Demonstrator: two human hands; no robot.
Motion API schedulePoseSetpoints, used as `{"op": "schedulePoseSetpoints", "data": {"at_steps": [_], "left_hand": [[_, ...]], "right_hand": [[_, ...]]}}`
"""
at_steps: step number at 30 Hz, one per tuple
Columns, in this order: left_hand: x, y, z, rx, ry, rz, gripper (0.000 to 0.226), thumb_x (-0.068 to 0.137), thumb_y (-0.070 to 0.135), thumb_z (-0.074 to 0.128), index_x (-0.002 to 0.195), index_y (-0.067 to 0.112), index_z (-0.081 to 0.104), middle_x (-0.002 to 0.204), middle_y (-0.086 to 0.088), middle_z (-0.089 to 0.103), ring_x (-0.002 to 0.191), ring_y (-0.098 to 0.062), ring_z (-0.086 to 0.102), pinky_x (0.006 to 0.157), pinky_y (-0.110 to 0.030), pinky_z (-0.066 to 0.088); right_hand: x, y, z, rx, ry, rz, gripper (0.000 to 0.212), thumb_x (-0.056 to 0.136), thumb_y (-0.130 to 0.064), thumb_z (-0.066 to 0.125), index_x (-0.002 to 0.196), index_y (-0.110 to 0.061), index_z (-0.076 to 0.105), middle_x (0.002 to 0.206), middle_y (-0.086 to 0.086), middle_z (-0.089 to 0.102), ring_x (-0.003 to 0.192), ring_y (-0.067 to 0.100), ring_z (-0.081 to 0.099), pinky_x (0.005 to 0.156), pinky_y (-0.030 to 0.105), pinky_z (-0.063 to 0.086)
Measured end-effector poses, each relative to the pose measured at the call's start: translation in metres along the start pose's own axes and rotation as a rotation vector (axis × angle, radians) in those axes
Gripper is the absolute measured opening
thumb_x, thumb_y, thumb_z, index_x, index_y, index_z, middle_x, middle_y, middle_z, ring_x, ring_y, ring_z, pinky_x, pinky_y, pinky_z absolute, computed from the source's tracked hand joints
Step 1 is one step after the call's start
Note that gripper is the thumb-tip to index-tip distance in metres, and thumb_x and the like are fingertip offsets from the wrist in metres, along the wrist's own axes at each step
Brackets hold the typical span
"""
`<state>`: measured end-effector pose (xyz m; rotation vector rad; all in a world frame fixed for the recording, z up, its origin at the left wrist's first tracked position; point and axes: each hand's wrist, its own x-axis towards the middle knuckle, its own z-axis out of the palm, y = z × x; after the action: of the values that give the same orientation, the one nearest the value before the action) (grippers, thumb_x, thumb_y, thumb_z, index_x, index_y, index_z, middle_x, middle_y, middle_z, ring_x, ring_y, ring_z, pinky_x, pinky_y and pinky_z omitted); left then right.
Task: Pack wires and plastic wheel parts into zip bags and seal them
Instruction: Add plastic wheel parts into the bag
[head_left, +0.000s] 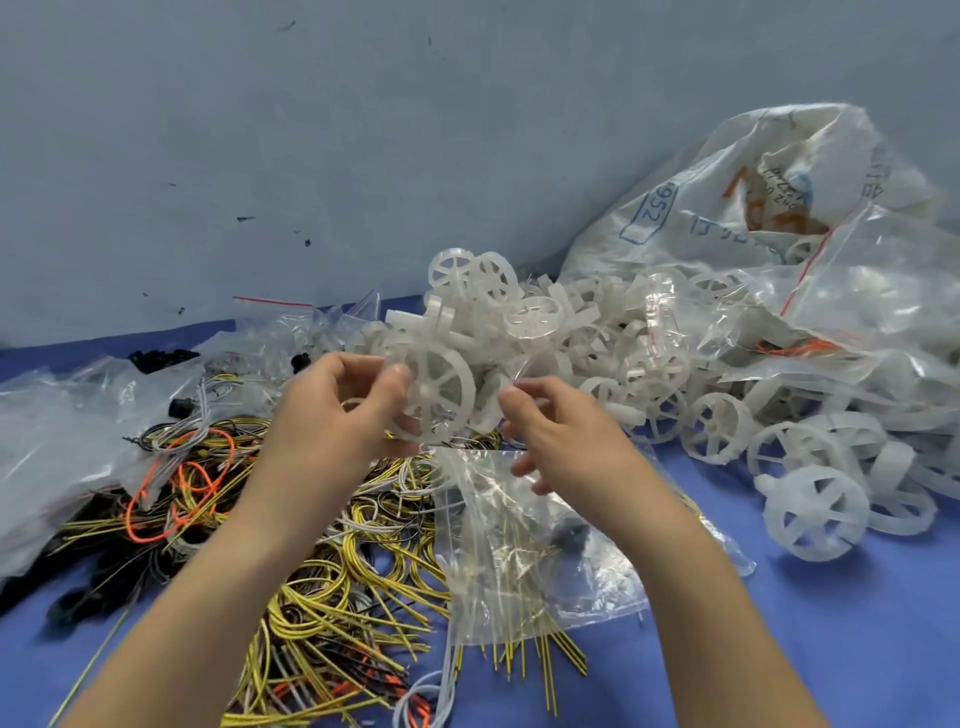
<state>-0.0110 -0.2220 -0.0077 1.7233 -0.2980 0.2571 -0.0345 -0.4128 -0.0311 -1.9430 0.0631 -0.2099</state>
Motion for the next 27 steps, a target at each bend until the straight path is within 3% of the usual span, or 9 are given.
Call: {"op": "schedulePoseSetpoints", "data": {"at_steps": [3,6,10,13,16,19,21,24,27], "left_hand": [[-0.025,-0.001,0.007,-0.011,0.010,0.071,0.012,0.091,0.031,0.064,0.097,0.022,0.062,0.084,0.002,0.070,0.074,-0.018,0.072,0.060,-0.033,0.060],[-0.033,0.002,0.010,0.007,0.030,0.157,0.013,0.093,0.041,0.058,0.098,0.029,0.060,0.089,0.006,0.070,0.077,-0.013,0.071,0.066,-0.034,0.061],[-0.028,0.001,-0.010,0.276,0.054,0.315,0.026,0.100,0.052,0.040,0.114,0.040,0.059,0.106,0.017,0.063,0.094,-0.002,0.063,0.074,-0.023,0.053],[-0.028,-0.009,-0.022,0.352,-0.090,0.271,0.031,0.100,0.044,0.041,0.125,0.038,0.056,0.118,0.022,0.060,0.110,0.005,0.057,0.088,-0.021,0.049],[-0.034,-0.018,-0.026,0.235,-0.231,0.200,0.030,0.095,0.042,0.046,0.121,0.037,0.060,0.104,0.012,0.070,0.096,-0.007,0.067,0.082,-0.030,0.055],[-0.035,-0.021,-0.030,0.075,-0.213,0.158,0.025,0.091,0.038,0.053,0.113,0.035,0.065,0.094,0.006,0.072,0.085,-0.010,0.069,0.071,-0.025,0.057],[-0.033,-0.024,-0.034,-0.002,-0.197,0.082,0.025,0.088,0.035,0.057,0.110,0.030,0.068,0.091,0.001,0.073,0.082,-0.012,0.069,0.070,-0.026,0.058],[-0.030,-0.030,-0.044,-0.023,-0.158,-0.009,0.027,0.082,0.034,0.059,0.106,0.027,0.070,0.090,-0.002,0.073,0.082,-0.013,0.069,0.070,-0.024,0.058],[-0.026,-0.033,-0.056,-0.072,-0.177,-0.120,0.027,0.083,0.031,0.059,0.105,0.020,0.072,0.086,-0.007,0.071,0.078,-0.017,0.069,0.064,-0.024,0.058]], "right_hand": [[-0.003,-0.011,0.017,0.249,-0.156,-0.077,0.032,0.099,-0.042,0.053,0.127,-0.026,0.058,0.104,-0.003,0.069,0.080,0.014,0.071,0.063,0.031,0.058],[-0.006,-0.018,0.028,0.412,-0.180,-0.173,0.022,0.103,-0.033,0.050,0.117,-0.023,0.064,0.093,0.001,0.074,0.079,0.019,0.073,0.059,0.031,0.059],[-0.002,-0.021,0.025,0.594,-0.141,-0.097,0.025,0.103,-0.031,0.048,0.108,-0.016,0.068,0.071,-0.003,0.069,0.057,0.013,0.064,0.052,0.027,0.054],[0.001,-0.021,0.027,0.655,-0.204,-0.039,0.027,0.102,-0.029,0.049,0.101,-0.010,0.069,0.067,0.002,0.066,0.052,0.015,0.059,0.048,0.029,0.050],[0.000,-0.020,0.032,0.713,-0.322,-0.023,0.034,0.098,-0.033,0.052,0.085,-0.012,0.076,0.065,0.007,0.062,0.052,0.015,0.056,0.047,0.027,0.048],[-0.002,-0.020,0.033,0.742,-0.362,-0.017,0.035,0.093,-0.040,0.055,0.085,-0.015,0.078,0.068,0.007,0.064,0.054,0.016,0.058,0.047,0.027,0.048],[-0.002,-0.019,0.034,0.567,-0.247,-0.009,0.036,0.097,-0.046,0.052,0.097,-0.017,0.073,0.080,0.008,0.067,0.057,0.017,0.063,0.048,0.028,0.049],[-0.004,-0.007,0.040,-0.165,0.040,-0.088,0.032,0.100,-0.052,0.044,0.108,-0.026,0.062,0.092,-0.005,0.067,0.073,0.012,0.065,0.067,0.038,0.056],[-0.012,0.000,0.046,-0.613,0.022,-0.081,0.044,0.094,-0.061,0.044,0.122,-0.028,0.050,0.112,-0.006,0.058,0.095,0.015,0.059,0.079,0.038,0.051]]}}
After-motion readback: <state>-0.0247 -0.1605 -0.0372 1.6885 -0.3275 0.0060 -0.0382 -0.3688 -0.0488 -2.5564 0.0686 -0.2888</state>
